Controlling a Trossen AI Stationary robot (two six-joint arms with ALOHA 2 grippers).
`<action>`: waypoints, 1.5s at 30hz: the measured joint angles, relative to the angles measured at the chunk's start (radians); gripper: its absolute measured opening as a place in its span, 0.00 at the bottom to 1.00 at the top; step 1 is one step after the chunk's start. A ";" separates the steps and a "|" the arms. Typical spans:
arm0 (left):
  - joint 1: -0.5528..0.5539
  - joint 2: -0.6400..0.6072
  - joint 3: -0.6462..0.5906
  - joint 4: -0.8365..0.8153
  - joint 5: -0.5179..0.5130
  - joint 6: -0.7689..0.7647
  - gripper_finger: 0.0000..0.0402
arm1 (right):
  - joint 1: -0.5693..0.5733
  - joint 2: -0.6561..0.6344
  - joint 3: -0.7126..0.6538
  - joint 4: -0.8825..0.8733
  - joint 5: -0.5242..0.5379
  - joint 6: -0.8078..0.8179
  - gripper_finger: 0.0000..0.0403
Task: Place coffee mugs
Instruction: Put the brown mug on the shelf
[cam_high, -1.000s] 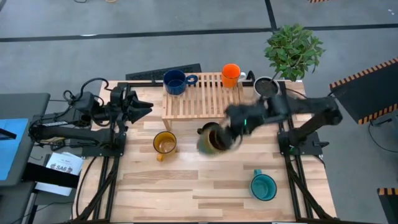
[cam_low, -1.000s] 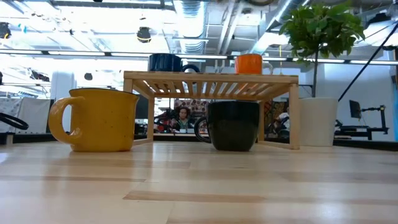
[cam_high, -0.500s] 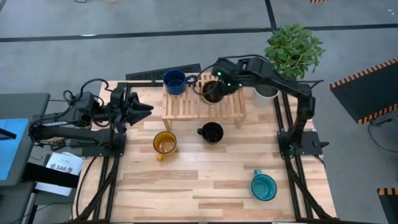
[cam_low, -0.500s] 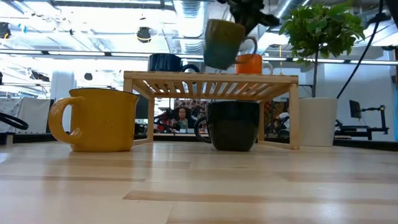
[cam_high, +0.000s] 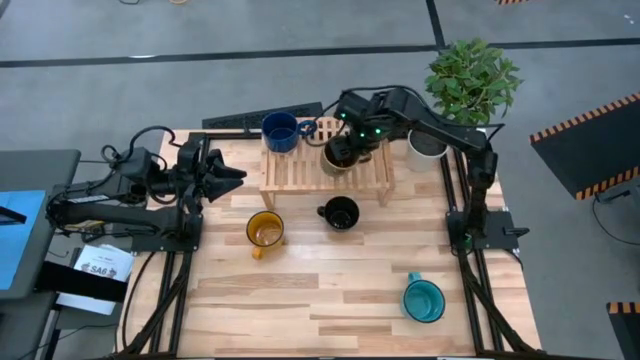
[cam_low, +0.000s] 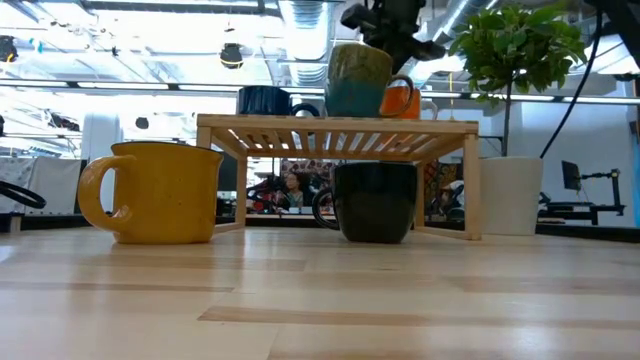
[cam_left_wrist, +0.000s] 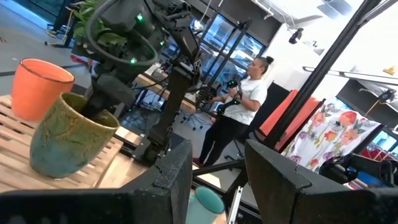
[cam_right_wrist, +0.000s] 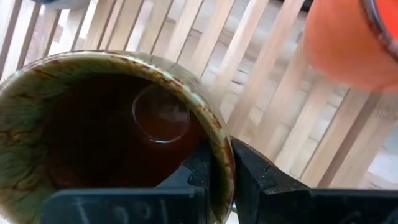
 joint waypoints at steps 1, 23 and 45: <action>0.000 0.000 0.000 0.000 0.000 0.000 0.33 | 0.000 0.001 -0.001 0.010 0.000 -0.002 0.15; 0.000 0.000 0.000 0.000 -0.002 -0.012 0.33 | -0.015 -0.013 0.070 0.088 0.050 -0.043 0.50; 0.000 0.001 0.000 -0.005 -0.025 0.000 0.33 | 0.494 -0.184 0.129 -0.100 0.347 -0.046 0.08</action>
